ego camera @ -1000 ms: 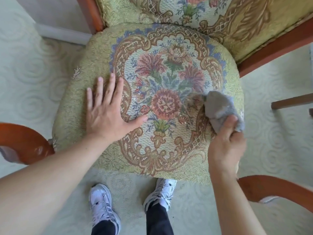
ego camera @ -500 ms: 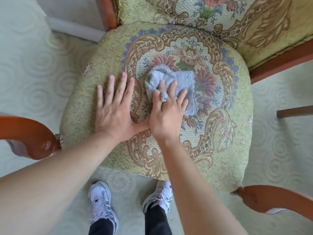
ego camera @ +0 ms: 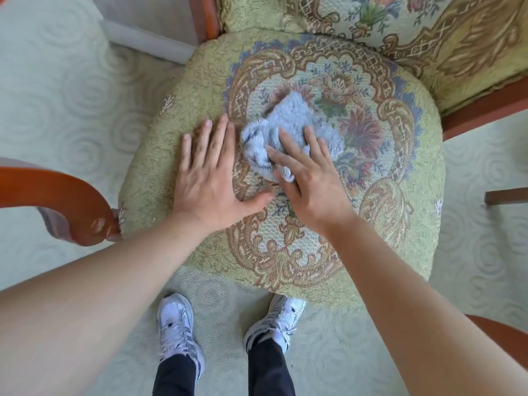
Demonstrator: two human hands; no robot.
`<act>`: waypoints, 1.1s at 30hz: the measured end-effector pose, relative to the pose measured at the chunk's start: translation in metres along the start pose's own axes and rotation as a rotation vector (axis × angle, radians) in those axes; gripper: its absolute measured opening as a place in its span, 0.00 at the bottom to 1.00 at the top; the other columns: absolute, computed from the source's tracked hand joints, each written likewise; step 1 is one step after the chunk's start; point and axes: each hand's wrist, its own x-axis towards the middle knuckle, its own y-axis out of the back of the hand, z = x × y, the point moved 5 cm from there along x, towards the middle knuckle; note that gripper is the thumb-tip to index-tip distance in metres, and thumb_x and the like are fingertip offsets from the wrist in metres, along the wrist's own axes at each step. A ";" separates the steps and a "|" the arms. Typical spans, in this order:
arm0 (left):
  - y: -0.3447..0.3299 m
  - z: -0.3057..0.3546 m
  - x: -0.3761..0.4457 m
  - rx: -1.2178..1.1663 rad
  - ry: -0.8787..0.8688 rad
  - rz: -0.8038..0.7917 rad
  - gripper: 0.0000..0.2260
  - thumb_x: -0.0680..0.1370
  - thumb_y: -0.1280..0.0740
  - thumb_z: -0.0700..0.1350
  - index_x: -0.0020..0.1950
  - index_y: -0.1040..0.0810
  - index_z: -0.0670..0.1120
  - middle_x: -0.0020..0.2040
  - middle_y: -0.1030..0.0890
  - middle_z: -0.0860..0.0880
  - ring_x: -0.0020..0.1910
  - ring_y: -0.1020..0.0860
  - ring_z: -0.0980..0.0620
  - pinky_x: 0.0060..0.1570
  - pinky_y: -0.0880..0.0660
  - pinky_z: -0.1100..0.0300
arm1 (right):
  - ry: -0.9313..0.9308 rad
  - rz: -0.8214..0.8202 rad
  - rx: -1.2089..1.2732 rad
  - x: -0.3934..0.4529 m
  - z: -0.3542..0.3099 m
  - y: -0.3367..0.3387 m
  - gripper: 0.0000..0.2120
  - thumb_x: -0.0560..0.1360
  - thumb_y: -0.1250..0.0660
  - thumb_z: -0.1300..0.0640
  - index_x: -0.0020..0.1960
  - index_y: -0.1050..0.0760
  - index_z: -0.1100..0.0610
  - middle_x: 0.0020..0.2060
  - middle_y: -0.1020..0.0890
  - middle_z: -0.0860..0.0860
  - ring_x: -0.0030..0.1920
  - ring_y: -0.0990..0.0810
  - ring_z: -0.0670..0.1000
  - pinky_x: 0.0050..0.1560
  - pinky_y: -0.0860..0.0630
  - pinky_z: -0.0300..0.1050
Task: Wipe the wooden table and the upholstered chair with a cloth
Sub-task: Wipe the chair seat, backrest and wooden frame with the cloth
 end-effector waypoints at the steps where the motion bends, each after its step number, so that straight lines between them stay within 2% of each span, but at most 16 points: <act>1: -0.001 -0.001 -0.003 0.001 -0.005 -0.003 0.58 0.69 0.57 0.83 0.83 0.54 0.40 0.84 0.55 0.44 0.82 0.55 0.45 0.78 0.52 0.40 | 0.008 0.001 -0.008 -0.014 0.000 -0.002 0.22 0.83 0.41 0.53 0.77 0.35 0.50 0.79 0.42 0.48 0.80 0.54 0.60 0.79 0.57 0.59; 5: -0.005 -0.009 -0.016 0.016 -0.023 -0.014 0.58 0.68 0.51 0.81 0.83 0.58 0.40 0.83 0.58 0.43 0.82 0.58 0.46 0.79 0.53 0.42 | -0.079 0.001 0.032 -0.075 -0.008 -0.012 0.22 0.84 0.43 0.51 0.78 0.38 0.47 0.80 0.44 0.46 0.80 0.56 0.57 0.79 0.55 0.59; 9: -0.006 -0.011 -0.023 0.008 -0.055 -0.015 0.59 0.68 0.48 0.81 0.83 0.58 0.39 0.83 0.58 0.42 0.82 0.58 0.46 0.79 0.54 0.42 | -0.151 -0.010 0.014 -0.091 -0.019 -0.018 0.25 0.82 0.44 0.50 0.79 0.42 0.46 0.80 0.50 0.43 0.80 0.60 0.58 0.79 0.64 0.53; 12: -0.006 -0.009 -0.024 0.002 -0.056 0.008 0.58 0.69 0.49 0.80 0.83 0.56 0.38 0.83 0.56 0.42 0.82 0.57 0.45 0.79 0.52 0.41 | -0.184 -0.020 -0.028 -0.058 -0.021 -0.016 0.26 0.84 0.47 0.47 0.80 0.48 0.45 0.80 0.53 0.46 0.79 0.64 0.60 0.77 0.67 0.54; 14: -0.006 -0.009 -0.024 0.002 -0.053 0.024 0.57 0.69 0.49 0.80 0.83 0.55 0.38 0.83 0.55 0.41 0.82 0.56 0.45 0.79 0.51 0.41 | -0.215 -0.012 -0.058 -0.026 -0.021 -0.014 0.26 0.84 0.49 0.45 0.81 0.49 0.45 0.81 0.52 0.49 0.78 0.63 0.63 0.76 0.68 0.56; 20: -0.007 -0.007 -0.025 0.009 -0.059 0.050 0.56 0.71 0.54 0.80 0.82 0.53 0.37 0.83 0.54 0.40 0.82 0.55 0.44 0.78 0.50 0.40 | -0.332 -0.005 -0.090 0.079 -0.022 -0.009 0.25 0.84 0.50 0.45 0.80 0.51 0.43 0.81 0.53 0.50 0.78 0.62 0.67 0.76 0.64 0.62; 24: -0.005 -0.007 -0.023 0.033 -0.056 0.039 0.57 0.70 0.56 0.80 0.82 0.53 0.36 0.83 0.53 0.39 0.82 0.55 0.43 0.78 0.50 0.40 | -0.266 -0.066 -0.080 0.107 -0.036 -0.009 0.25 0.84 0.50 0.46 0.80 0.48 0.42 0.81 0.53 0.48 0.78 0.64 0.66 0.75 0.67 0.61; 28: -0.006 -0.007 -0.024 -0.002 -0.052 0.047 0.57 0.70 0.53 0.80 0.81 0.52 0.35 0.82 0.52 0.37 0.82 0.54 0.43 0.79 0.49 0.41 | -0.141 -0.065 -0.040 0.069 -0.041 -0.006 0.25 0.83 0.46 0.49 0.79 0.44 0.42 0.81 0.50 0.48 0.79 0.62 0.62 0.77 0.65 0.57; 31: -0.006 -0.008 -0.024 -0.041 -0.041 0.058 0.59 0.68 0.48 0.80 0.82 0.52 0.35 0.83 0.52 0.38 0.82 0.54 0.44 0.79 0.50 0.41 | -0.133 -0.052 -0.015 0.013 -0.045 -0.008 0.27 0.81 0.41 0.52 0.79 0.42 0.44 0.80 0.47 0.49 0.80 0.59 0.62 0.78 0.61 0.57; 33: -0.006 -0.008 -0.024 -0.039 -0.037 0.053 0.60 0.68 0.50 0.81 0.82 0.52 0.35 0.83 0.54 0.38 0.82 0.55 0.44 0.79 0.51 0.42 | -0.141 -0.074 -0.024 -0.024 -0.046 -0.012 0.29 0.80 0.40 0.52 0.79 0.43 0.45 0.80 0.47 0.49 0.79 0.58 0.62 0.79 0.58 0.59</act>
